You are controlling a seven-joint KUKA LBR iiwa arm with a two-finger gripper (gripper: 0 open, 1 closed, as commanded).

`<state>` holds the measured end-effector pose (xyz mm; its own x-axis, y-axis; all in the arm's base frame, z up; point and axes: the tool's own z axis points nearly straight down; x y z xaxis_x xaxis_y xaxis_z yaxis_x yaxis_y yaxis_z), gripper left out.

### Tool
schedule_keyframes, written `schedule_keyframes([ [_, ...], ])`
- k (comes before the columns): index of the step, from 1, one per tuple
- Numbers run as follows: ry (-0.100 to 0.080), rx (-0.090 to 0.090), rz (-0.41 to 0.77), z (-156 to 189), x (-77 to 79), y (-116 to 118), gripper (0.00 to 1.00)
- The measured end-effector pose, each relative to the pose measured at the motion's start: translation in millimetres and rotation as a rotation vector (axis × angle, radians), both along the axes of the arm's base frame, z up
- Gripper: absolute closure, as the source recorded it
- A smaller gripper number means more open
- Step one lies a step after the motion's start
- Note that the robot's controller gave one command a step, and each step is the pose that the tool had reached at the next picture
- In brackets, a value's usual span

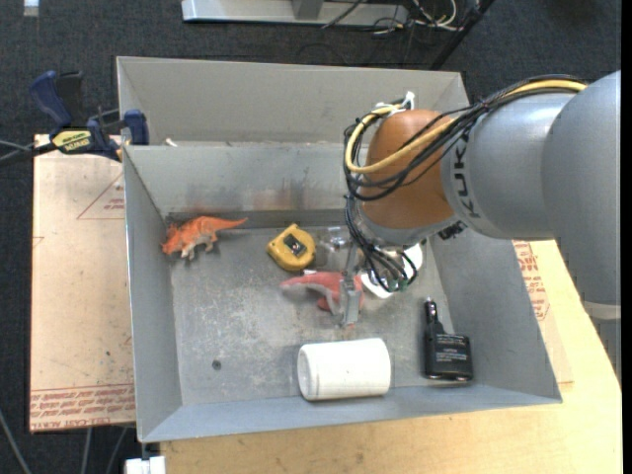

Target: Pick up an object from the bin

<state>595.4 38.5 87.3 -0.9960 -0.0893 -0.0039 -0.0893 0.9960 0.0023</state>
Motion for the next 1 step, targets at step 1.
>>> schedule_keyframes([
  [1, -0.007, 0.000, 0.114, -16.6, 13.1, 5.5, 1.00],
])
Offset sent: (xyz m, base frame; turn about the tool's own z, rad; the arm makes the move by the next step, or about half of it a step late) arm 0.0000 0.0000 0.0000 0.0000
